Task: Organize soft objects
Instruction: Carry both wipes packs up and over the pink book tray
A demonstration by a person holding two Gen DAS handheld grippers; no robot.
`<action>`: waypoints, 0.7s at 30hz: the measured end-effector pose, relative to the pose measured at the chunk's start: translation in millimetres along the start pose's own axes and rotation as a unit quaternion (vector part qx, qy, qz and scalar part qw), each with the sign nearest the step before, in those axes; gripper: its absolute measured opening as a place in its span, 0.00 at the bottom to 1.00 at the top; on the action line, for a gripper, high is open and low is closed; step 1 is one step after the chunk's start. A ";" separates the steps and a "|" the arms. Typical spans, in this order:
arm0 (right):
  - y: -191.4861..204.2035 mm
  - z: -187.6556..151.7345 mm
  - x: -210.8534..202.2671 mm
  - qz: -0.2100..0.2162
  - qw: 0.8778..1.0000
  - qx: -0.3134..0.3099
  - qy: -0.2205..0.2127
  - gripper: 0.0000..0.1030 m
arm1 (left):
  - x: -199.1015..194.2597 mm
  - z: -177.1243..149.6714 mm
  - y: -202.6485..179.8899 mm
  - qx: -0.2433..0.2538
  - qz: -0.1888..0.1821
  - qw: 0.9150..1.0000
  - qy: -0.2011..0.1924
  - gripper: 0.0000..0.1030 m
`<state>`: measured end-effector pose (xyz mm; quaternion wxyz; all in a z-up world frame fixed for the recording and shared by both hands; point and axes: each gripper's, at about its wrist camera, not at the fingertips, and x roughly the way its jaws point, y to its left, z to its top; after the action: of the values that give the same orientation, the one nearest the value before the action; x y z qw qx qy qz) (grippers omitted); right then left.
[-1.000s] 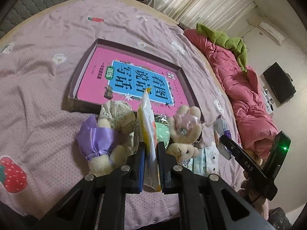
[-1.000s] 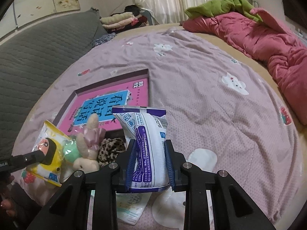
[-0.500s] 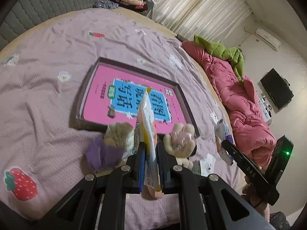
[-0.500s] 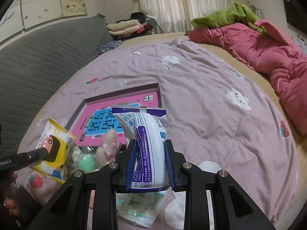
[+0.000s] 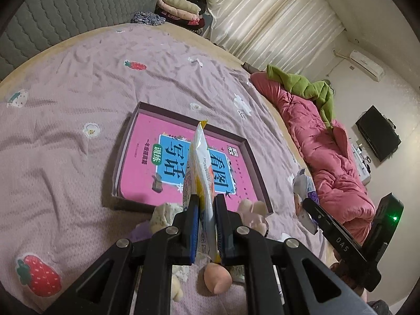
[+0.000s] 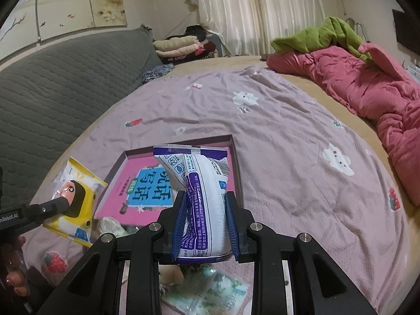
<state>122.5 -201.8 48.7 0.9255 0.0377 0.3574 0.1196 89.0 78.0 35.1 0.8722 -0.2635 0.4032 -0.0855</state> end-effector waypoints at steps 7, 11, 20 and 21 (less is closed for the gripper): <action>-0.6 7.2 8.3 0.001 1.000 0.006 -0.003 0.29 | 8.6 11.2 2.5 -0.005 -0.003 1.000 -0.004 0.12; -1.0 9.9 13.4 -0.001 1.000 0.007 -0.003 0.29 | 13.8 18.5 5.7 -0.009 -0.003 1.000 -0.008 0.12; -3.8 14.4 26.3 -0.002 1.000 0.006 0.002 0.29 | 32.1 30.5 16.9 -0.020 0.000 1.000 -0.009 0.12; -4.1 14.8 27.9 -0.003 1.000 0.006 0.002 0.29 | 35.0 32.0 19.0 -0.022 -0.002 1.000 -0.008 0.12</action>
<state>153.2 -198.6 40.8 0.9247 0.0416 0.3604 0.1152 134.9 94.0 19.2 0.8695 -0.2837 0.3971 -0.0762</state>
